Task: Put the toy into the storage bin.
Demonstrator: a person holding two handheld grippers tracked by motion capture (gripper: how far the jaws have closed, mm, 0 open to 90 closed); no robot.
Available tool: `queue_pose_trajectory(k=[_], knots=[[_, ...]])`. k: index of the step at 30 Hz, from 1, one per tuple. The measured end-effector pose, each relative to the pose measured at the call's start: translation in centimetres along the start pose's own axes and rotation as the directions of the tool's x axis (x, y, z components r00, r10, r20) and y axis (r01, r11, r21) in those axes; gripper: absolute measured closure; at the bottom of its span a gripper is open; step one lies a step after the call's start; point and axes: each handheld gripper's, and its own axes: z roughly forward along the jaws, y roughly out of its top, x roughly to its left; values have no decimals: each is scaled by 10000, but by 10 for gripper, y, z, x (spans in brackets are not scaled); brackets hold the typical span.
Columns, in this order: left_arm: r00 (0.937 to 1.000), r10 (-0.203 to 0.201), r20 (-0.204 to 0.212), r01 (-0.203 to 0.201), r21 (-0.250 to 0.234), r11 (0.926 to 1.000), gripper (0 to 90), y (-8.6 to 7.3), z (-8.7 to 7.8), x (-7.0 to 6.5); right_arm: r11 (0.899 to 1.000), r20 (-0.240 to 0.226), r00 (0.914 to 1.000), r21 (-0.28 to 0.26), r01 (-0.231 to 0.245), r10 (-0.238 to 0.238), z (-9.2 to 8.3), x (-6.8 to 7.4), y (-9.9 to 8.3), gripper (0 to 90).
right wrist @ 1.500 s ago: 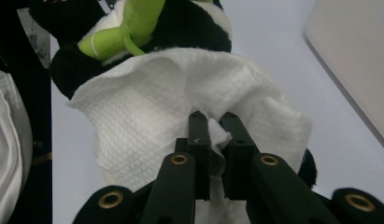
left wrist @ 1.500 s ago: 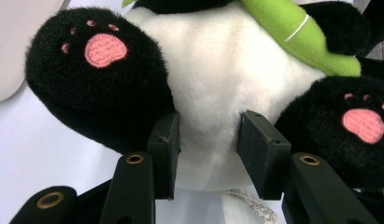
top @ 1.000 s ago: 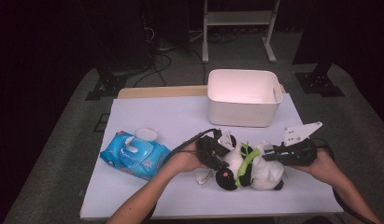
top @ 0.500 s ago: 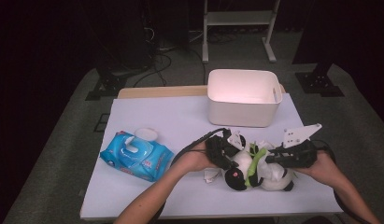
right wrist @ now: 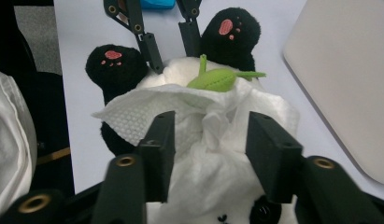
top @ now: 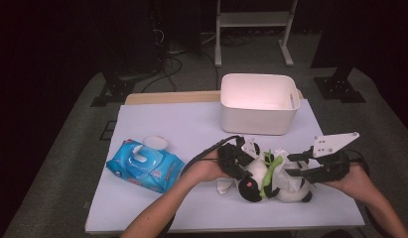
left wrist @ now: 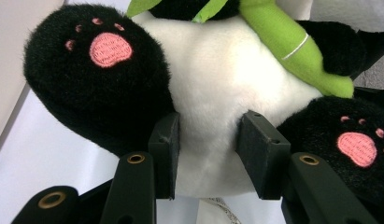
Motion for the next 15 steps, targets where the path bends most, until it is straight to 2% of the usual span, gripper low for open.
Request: queue_pose_trajectory(k=[5,6,9,11,12,15], knots=[[9999,-97,111,99,-121,9999,584,-2,0,1,9989,74,9997,413,212,-215,19,1,4,454],[9999,-100,140,101,-141,9998,585,-2,0,2,9982,77,9997,549,240,-245,25,1,5,467],[9998,-125,135,126,-114,9999,585,-2,0,2,9942,131,9984,923,544,-558,38,3,5,588],[9997,-188,136,190,-175,9997,585,-3,1,3,9939,103,9980,915,614,-626,38,2,5,607],[9996,-252,159,256,-275,9993,586,-3,1,3,9940,-29,9984,943,563,-562,37,-1,4,652],[9994,-279,197,286,-361,9989,586,-1,3,3,9945,-119,9988,933,482,-473,35,-5,0,671]])
